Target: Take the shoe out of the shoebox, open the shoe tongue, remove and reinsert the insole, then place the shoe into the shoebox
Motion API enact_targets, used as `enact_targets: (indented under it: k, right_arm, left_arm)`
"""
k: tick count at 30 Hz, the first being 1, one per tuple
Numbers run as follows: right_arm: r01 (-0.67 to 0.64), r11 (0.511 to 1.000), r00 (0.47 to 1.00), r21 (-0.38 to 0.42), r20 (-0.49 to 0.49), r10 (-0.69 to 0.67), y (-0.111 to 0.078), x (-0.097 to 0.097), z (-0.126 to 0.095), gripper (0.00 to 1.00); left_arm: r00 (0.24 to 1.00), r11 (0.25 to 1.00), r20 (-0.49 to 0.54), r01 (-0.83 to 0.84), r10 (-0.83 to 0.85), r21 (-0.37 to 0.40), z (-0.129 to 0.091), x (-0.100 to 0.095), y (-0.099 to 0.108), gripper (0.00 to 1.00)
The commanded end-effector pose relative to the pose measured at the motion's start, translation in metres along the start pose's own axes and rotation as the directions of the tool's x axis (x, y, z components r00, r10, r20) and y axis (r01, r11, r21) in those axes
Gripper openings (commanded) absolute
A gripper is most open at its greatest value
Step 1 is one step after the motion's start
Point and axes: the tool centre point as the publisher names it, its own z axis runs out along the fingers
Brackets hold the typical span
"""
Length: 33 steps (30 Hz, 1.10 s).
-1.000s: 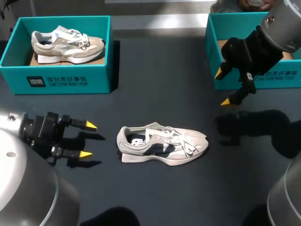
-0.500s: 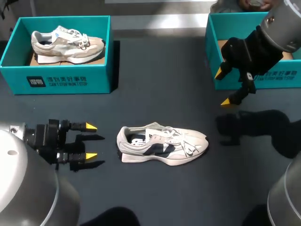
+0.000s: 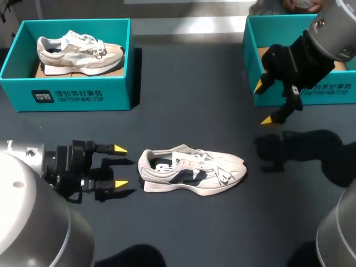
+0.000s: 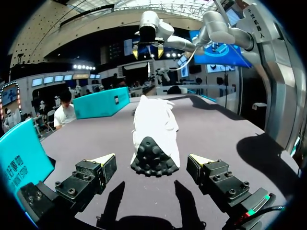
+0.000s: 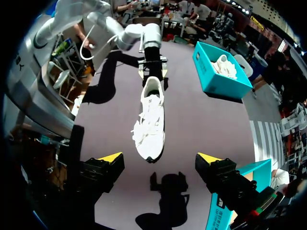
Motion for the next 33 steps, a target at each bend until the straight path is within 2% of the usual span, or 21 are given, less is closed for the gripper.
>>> enact_targets:
  k: [1,7,17,33]
  right_arm:
    - [-0.001,1.0,1.0,0.003,-0.002,0.001,0.001,-0.001,0.001,1.0]
    - [-0.001,1.0,1.0,0.003,-0.002,0.001,0.001,-0.001,0.001,1.0]
    - [-0.001,1.0,1.0,0.003,-0.002,0.001,0.001,-0.001,0.001,1.0]
    - [-0.001,1.0,1.0,0.003,-0.002,0.001,0.001,-0.001,0.001,1.0]
  left_arm:
    - [1.0,1.0,-0.018,0.006,-0.006,-0.003,0.017,-0.008,0.001,1.0]
    - [0.997,1.0,-0.076,0.01,-0.012,-0.025,0.035,-0.006,0.0,1.0]
    - [0.993,1.0,-0.113,0.013,-0.015,-0.022,0.057,-0.001,-0.001,1.0]
    - [0.995,1.0,-0.095,-0.007,0.005,-0.026,0.082,0.019,-0.003,1.0]
